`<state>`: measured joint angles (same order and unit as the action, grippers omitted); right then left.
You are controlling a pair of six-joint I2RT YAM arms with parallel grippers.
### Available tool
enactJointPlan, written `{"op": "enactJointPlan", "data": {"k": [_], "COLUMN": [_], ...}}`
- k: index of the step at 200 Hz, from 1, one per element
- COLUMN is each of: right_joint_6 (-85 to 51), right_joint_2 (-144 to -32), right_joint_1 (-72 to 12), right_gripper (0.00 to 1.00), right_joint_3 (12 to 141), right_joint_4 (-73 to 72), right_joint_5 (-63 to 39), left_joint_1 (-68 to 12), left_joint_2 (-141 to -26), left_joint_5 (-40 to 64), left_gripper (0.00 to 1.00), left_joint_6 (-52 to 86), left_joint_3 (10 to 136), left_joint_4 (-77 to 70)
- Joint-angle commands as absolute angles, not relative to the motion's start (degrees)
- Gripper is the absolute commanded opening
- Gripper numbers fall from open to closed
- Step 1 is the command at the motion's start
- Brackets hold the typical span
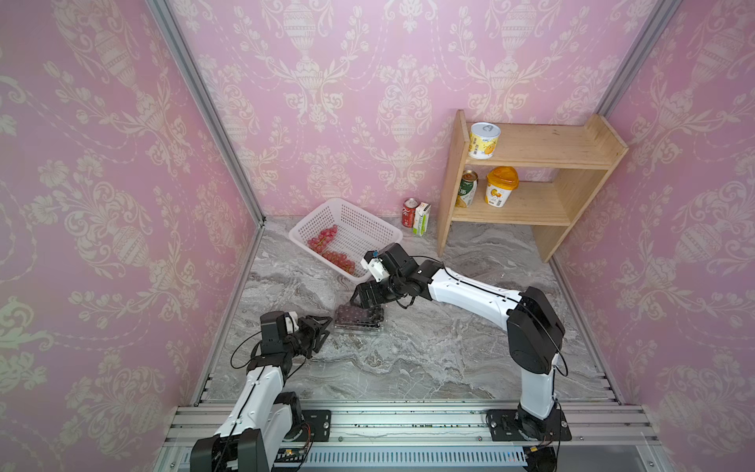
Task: Pack grapes into containers
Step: Close the packing box at the center of the board.
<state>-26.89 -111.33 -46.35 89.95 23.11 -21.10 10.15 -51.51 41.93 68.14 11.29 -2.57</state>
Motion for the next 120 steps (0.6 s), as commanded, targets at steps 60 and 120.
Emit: {"op": "enactJointPlan", "data": {"k": [60, 120], "right_joint_6": [-25.2, -25.6], "right_joint_2": [-113.7, -113.8], "right_joint_1": [-46.8, -46.8], "right_gripper": [0.96, 0.96], "right_joint_3": [92.0, 90.9], "right_joint_4": [25.4, 25.2], "right_joint_5": [-21.0, -20.0], "left_joint_1": [10.8, 10.8], "left_joint_2": [-52.6, -50.3], "left_joint_5": [45.5, 46.5], "left_gripper": [0.35, 0.32], "left_joint_6": [69.7, 67.6], "left_joint_3": [9.0, 7.6], "left_joint_4": [-8.7, -4.6]}}
